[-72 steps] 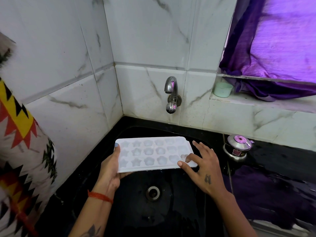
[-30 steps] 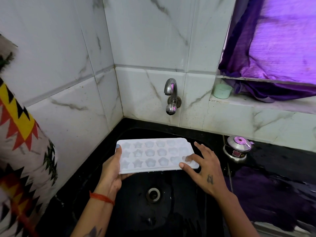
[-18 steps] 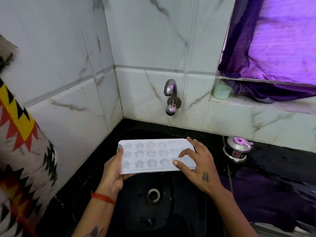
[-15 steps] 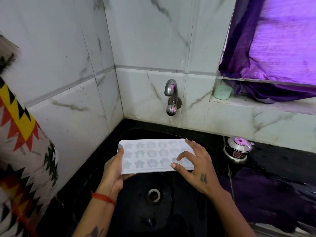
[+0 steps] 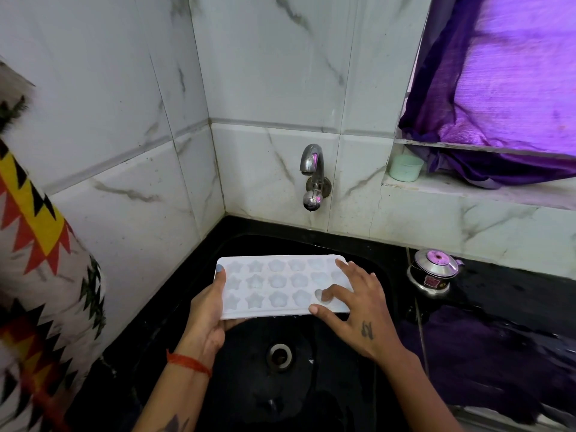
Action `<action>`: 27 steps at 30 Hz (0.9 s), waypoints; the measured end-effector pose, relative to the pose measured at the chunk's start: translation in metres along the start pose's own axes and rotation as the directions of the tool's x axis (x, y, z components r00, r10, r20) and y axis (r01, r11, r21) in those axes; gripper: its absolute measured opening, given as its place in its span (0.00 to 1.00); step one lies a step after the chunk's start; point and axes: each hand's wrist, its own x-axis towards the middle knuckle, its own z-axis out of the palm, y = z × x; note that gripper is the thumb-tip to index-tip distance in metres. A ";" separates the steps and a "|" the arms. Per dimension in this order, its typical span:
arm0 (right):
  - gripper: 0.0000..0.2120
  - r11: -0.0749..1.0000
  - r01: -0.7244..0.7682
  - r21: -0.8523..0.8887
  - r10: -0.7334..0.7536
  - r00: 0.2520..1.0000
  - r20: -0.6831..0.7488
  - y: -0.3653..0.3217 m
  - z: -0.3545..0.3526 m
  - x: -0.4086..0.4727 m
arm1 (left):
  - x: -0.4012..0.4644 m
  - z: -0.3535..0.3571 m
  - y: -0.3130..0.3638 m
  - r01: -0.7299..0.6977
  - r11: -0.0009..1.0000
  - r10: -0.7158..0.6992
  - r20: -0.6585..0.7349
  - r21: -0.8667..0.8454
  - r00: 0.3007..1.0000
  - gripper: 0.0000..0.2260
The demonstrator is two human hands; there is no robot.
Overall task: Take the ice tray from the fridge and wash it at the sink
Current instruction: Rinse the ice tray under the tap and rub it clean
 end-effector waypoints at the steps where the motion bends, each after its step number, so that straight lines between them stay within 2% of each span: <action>1: 0.30 1.000 -0.002 -0.004 0.002 1.000 0.002 0.000 0.000 0.000 | 0.000 0.000 0.000 -0.001 1.000 0.001 0.000 -0.001 1.000 0.16; 8: 0.32 0.998 -0.038 0.049 0.036 0.999 0.039 -0.001 -0.001 0.000 | 0.000 -0.001 0.000 -0.001 1.000 0.001 -0.001 0.012 1.000 0.17; 16: 0.28 0.993 -0.031 0.117 0.028 0.999 0.026 0.000 0.000 -0.001 | -0.002 0.001 0.001 -0.002 1.000 0.002 -0.009 0.011 1.000 0.16; 27: 0.29 1.000 -0.011 0.019 0.011 1.000 0.001 0.001 0.000 -0.001 | -0.001 0.000 0.001 -0.007 1.000 0.007 -0.009 0.007 1.000 0.15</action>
